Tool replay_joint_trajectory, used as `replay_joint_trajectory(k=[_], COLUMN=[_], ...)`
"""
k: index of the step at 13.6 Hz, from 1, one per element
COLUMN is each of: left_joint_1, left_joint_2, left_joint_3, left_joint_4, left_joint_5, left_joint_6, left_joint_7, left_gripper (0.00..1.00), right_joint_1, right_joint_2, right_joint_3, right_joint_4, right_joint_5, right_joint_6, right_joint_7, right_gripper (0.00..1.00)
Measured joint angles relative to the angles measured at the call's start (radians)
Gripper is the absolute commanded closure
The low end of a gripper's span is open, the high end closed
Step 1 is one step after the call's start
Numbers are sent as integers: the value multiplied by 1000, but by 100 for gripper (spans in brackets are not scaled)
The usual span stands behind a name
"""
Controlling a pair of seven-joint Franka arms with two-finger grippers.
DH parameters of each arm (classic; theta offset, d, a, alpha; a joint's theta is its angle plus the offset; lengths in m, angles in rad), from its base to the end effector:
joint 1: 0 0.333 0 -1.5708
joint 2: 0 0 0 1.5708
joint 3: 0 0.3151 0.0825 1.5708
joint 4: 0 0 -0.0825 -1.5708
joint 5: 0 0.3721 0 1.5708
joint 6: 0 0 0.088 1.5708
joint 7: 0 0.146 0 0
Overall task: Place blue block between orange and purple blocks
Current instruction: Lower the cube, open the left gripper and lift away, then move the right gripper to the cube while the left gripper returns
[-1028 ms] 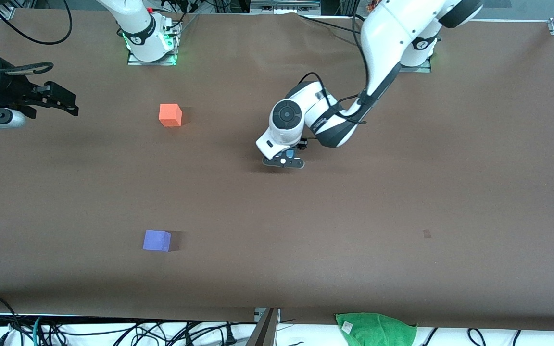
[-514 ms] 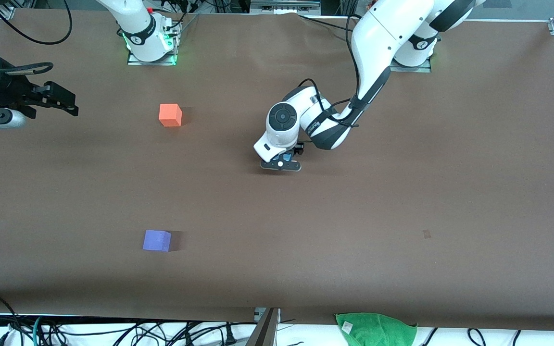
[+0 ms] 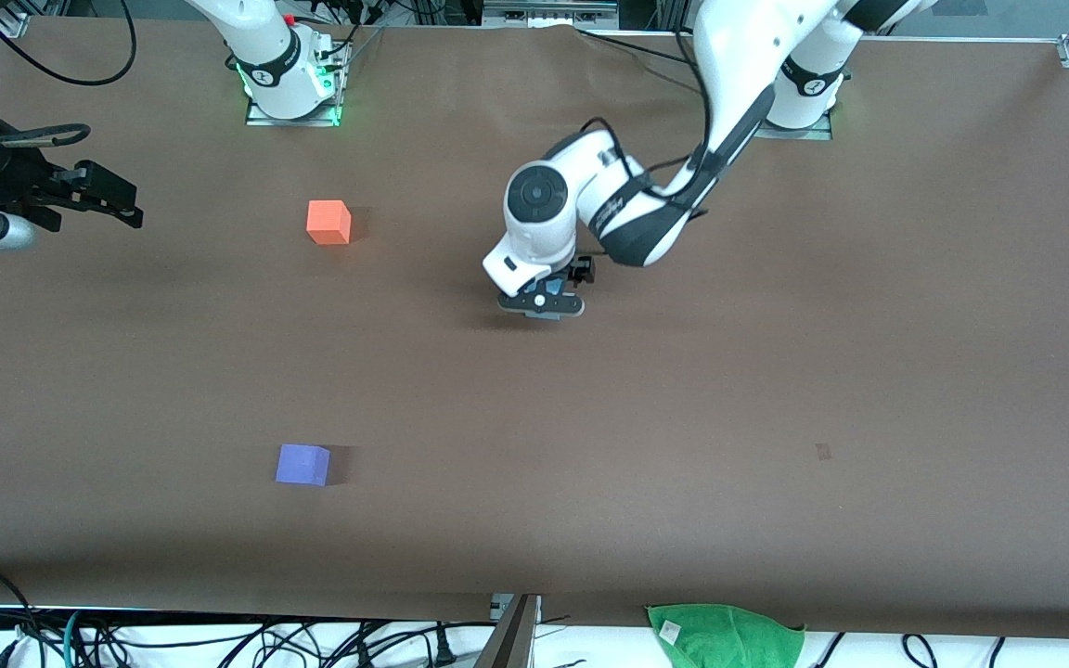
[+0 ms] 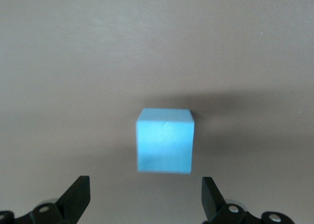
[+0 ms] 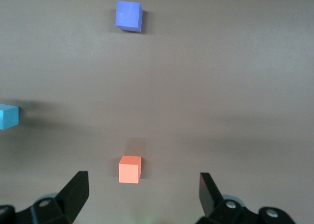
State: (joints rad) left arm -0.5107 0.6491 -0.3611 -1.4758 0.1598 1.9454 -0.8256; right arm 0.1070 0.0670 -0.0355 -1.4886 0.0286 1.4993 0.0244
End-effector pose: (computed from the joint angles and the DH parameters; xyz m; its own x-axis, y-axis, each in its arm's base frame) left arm 0.4742 -0.4867 0.2697 0.9873 -0.0580 -0.1477 -0.0657 -0.9967 -0.0478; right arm 0.5521 0.0445 0.5794 0.9972 0.0490 -0.0568 0.0476 -0.9986 -0.0248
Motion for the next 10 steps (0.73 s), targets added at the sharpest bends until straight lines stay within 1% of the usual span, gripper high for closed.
replay_joint_trajectory(k=[3,4,7,9,10], left_joint_1=[22,38,96,181,244], left_joint_2=[-120,-161,-272,-331,-352], left_joint_3=[5,6,12,16,18], left_joint_4=[7,8,9,9,8], left_joint_5=[0,0,1,2,3], left_joint_6=[-203,-271,-434,-491,-499], left_joint_7=[10,21,73,211,311], left_gripper=[0,0,0,0,0], right_joint_1=[-1,0,2,2,3], right_joint_2=[8,29,125,172,186], right_joint_3=[-1,-1,2,3,5], right_joint_4=[-2,-4,-4,-2,-2], right_joint_5=[0,0,0,0,0], right_joint_6=[55,79,86,94,99], right_joint_7=[0,-1,-1,-1,-1], right_gripper=[1,1,1,1,1])
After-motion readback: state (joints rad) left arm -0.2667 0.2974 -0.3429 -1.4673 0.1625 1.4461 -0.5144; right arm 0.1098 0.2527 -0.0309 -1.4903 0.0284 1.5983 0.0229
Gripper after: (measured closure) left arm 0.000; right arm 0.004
